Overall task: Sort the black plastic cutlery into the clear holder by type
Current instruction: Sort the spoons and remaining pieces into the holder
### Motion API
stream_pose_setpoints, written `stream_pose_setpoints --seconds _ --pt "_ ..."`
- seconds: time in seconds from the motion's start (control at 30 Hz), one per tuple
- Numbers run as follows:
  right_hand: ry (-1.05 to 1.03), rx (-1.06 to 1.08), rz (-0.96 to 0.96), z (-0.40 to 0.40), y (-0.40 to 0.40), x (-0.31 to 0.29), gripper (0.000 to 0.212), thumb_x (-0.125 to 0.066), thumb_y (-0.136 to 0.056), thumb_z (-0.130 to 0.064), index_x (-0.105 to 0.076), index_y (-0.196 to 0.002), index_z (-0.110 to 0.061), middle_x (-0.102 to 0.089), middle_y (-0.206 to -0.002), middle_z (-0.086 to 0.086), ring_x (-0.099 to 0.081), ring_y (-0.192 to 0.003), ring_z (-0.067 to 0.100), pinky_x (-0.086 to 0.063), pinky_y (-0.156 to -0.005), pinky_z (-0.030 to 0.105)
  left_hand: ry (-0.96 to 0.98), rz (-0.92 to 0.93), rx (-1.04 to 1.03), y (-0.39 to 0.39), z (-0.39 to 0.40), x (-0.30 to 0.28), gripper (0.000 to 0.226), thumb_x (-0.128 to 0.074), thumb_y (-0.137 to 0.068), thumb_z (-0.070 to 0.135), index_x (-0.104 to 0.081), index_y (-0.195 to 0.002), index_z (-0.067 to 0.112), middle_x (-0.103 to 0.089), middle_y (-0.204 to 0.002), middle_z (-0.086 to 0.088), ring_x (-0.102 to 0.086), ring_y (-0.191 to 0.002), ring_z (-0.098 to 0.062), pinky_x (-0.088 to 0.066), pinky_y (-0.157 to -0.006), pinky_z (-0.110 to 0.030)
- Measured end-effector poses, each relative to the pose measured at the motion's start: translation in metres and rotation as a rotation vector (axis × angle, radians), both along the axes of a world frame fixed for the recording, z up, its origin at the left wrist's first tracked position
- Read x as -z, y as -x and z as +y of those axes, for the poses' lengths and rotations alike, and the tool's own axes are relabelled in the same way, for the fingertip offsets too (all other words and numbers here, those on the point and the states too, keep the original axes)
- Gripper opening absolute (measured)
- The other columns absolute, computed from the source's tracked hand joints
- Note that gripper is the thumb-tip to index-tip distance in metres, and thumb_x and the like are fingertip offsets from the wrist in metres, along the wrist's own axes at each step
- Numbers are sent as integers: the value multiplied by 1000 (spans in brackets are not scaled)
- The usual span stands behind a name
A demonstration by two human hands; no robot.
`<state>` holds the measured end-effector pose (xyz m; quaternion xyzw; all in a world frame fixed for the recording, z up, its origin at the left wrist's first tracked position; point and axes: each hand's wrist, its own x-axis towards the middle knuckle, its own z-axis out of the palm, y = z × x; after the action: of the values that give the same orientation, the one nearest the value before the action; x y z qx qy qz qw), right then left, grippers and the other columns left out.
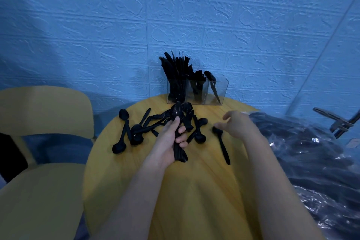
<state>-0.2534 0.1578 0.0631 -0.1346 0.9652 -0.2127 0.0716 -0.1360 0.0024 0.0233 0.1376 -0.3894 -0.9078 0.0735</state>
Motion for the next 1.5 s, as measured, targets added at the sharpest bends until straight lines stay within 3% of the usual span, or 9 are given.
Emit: stream_pose_setpoints --seconds 0.1,0.4,0.53,0.73,0.87,1.0,1.27,1.37,1.5 --pt "-129 -43 -17 -7 -1 15 61 -66 -84 -46 -48 -133 -13 -46 -134 9 -50 -117 26 -46 -91 37 8 -9 -12 1 -1 0 13 -49 -97 27 -46 -102 15 -39 -58 6 -32 -40 -5 -30 -36 -17" --pt "-131 0 120 -13 -2 19 29 -58 -91 -30 -61 -111 -9 -62 -103 11 -59 -89 24 -49 -71 32 35 -8 -33 0 -1 -1 20 -48 -98 26 -44 -115 16 -42 -60 4 -34 -44 -6 -34 -39 -19" --pt "267 25 117 -14 -4 2 16 -59 -90 -20 -66 -104 -15 -68 -95 8 -65 -84 25 -56 -76 36 76 -36 -41 0 -1 -2 28 -48 -98 29 -49 -120 11 -53 -68 2 -45 -51 -9 -43 -45 -22" --pt "887 -111 -133 -35 -29 -28 7 -62 -87 -5 -67 -86 -10 -65 -68 4 -61 -53 10 -52 -56 22 -5 -44 -14 -1 4 -5 38 -44 -99 33 -55 -122 5 -68 -79 -7 -66 -65 -16 -56 -58 -26" --pt "718 -165 -41 -52 -35 -16 8 -67 -85 -18 -67 -78 -22 -65 -73 -8 -59 -68 7 -47 -63 19 -8 -62 76 -2 7 -7 48 -42 -98 43 -63 -100 0 -69 -79 -9 -67 -68 -17 -58 -61 -27" --pt "569 -150 86 -57 -34 -4 2 -68 -86 -25 -68 -87 -24 -57 -71 -19 -53 -67 -2 -37 -55 10 75 -62 84 -3 9 -9 39 -46 -96 44 -59 -107 8 -60 -73 -1 -53 -51 -10 -47 -44 -21" --pt "433 -87 206 -43 -25 -1 21 -61 -91 -34 -67 -101 -17 -59 -86 -6 -52 -76 9 -38 -55 17 -34 18 112 -2 0 -4 18 -48 -96 27 -46 -109 14 -45 -64 4 -35 -41 -4 -33 -37 -16" --pt "197 -76 140 -37 -18 11 24 -61 -91 -34 -65 -102 -13 -64 -97 3 -54 -83 15 -45 -67 26 -63 10 78 0 -3 -3 23 -48 -96 31 -46 -110 13 -46 -66 4 -36 -43 -5 -35 -38 -16" --pt "24 -156 -18 -41 -20 24 25 -62 -89 -40 -58 -95 -16 -57 -91 1 -54 -83 17 -46 -69 29 -31 -18 39 -3 -2 -7 39 -45 -96 43 -58 -115 12 -61 -75 3 -50 -54 -7 -44 -50 -20"
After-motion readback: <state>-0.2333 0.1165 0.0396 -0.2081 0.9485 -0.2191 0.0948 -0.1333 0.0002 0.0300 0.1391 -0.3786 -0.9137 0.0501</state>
